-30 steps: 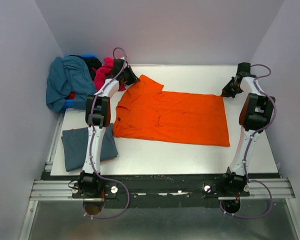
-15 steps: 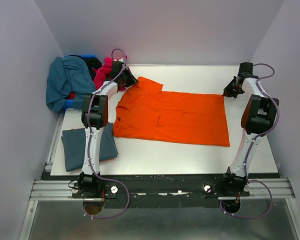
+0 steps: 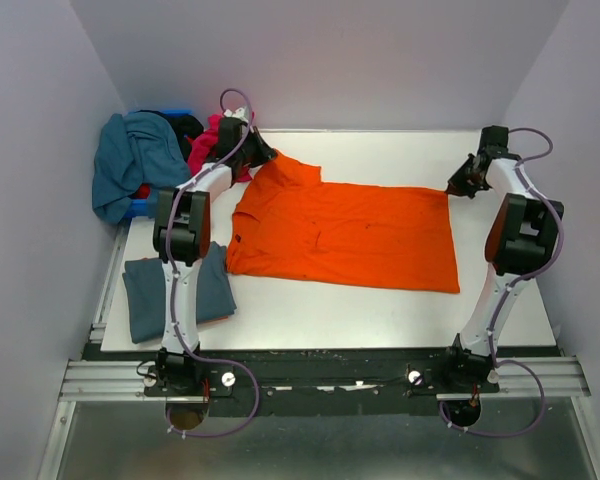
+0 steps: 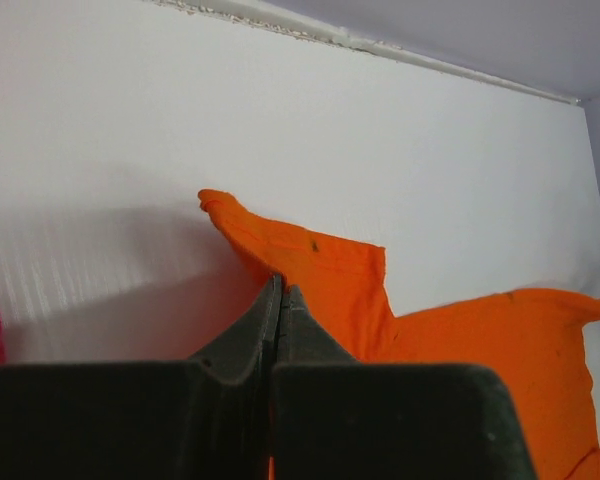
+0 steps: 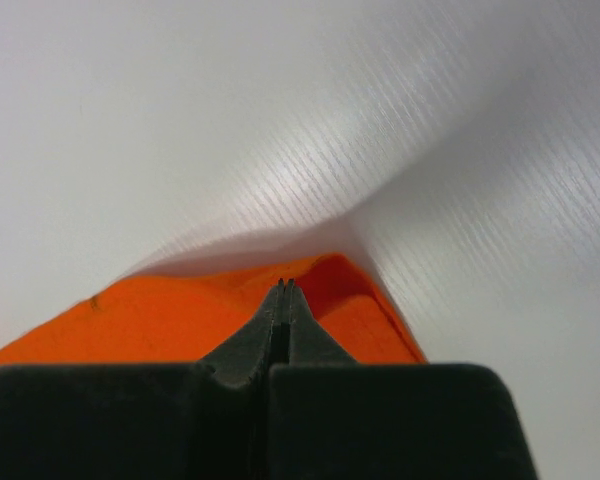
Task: Fold and stack the t-shirts
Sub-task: Grap the side of the flattened tshirt furthest away from the robot with both arms, then fold the other side of the tshirt into a rectangle
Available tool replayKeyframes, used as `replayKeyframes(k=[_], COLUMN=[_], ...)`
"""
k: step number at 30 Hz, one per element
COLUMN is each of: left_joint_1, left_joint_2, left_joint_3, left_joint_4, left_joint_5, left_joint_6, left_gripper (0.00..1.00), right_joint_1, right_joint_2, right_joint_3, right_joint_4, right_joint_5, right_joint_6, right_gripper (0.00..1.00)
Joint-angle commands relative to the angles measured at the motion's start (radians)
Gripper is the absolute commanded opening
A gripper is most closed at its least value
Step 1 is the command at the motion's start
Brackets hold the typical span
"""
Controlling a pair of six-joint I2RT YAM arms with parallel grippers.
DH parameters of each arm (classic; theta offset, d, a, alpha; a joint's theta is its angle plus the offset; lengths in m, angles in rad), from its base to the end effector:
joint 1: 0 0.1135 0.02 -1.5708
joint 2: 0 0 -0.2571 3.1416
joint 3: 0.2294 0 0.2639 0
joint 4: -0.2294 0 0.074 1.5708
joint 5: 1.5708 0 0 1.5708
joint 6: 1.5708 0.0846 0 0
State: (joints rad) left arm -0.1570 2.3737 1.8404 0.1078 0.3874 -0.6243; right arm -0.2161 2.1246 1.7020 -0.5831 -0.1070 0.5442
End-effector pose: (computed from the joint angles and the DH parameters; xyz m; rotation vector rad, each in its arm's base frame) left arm 0.5832 -0.1247 0.1502 -0.2233 2.0621 -0.8784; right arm 0.4892 -0.0981 0.1480 0.9234 2.4193 0.2595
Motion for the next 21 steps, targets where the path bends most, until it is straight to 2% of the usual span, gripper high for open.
replayKeyframes(k=[1,21], left_joint_1=[-0.006,-0.007], left_joint_2=[-0.120,-0.448], left_joint_3=[-0.091,-0.452], left_joint_4=[0.075,0.148], left_joint_5=[-0.004,-0.016], left_joint_6=[0.040,0.097], left_gripper=[0.00,0.00], right_joint_1=[0.001,0.000], right_joint_2=[-0.074,-0.314], right_joint_3=[-0.038,-0.274], right_joint_4=[0.020,0.035], right_joint_5=[-0.020,0.010], right_joint_6=[-0.020,-0.023], right_gripper=[0.01,0.01])
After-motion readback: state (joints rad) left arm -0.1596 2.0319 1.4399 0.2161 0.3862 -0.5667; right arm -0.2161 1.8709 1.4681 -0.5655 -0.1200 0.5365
